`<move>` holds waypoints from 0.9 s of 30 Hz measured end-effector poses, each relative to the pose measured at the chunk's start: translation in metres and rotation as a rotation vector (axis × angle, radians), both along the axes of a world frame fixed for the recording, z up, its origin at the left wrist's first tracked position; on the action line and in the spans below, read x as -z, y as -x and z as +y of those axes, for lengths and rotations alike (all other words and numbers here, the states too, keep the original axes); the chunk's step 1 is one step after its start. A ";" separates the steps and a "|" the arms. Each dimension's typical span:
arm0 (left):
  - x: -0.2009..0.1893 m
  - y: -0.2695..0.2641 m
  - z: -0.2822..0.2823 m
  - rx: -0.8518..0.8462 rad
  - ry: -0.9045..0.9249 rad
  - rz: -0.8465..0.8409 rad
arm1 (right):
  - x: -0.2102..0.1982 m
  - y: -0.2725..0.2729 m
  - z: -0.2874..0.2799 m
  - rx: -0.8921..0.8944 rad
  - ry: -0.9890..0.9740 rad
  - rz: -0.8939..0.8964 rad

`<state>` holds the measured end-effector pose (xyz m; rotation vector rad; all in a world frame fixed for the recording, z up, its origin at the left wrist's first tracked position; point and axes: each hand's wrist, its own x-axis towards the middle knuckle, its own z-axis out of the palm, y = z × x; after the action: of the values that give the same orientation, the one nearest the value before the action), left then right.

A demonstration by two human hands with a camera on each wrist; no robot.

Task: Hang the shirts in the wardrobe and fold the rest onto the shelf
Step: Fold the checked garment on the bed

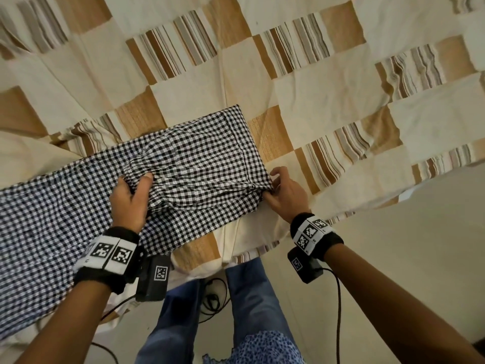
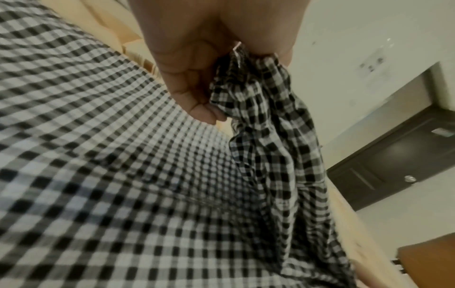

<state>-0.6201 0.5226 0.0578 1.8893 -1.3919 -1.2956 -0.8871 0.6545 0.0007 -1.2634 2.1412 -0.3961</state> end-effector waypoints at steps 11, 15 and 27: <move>-0.029 -0.017 0.004 -0.035 0.048 0.144 | 0.003 -0.035 -0.004 0.078 0.003 -0.074; -0.025 -0.043 -0.003 -0.080 0.007 0.057 | 0.000 -0.032 -0.009 0.044 -0.105 0.037; 0.025 -0.078 -0.001 0.011 -0.146 -0.315 | 0.003 -0.032 -0.006 -0.278 -0.068 0.085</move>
<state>-0.5417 0.5219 0.0326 2.2651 -1.4939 -1.1684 -0.8556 0.6483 -0.0024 -1.5357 1.9914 -0.1537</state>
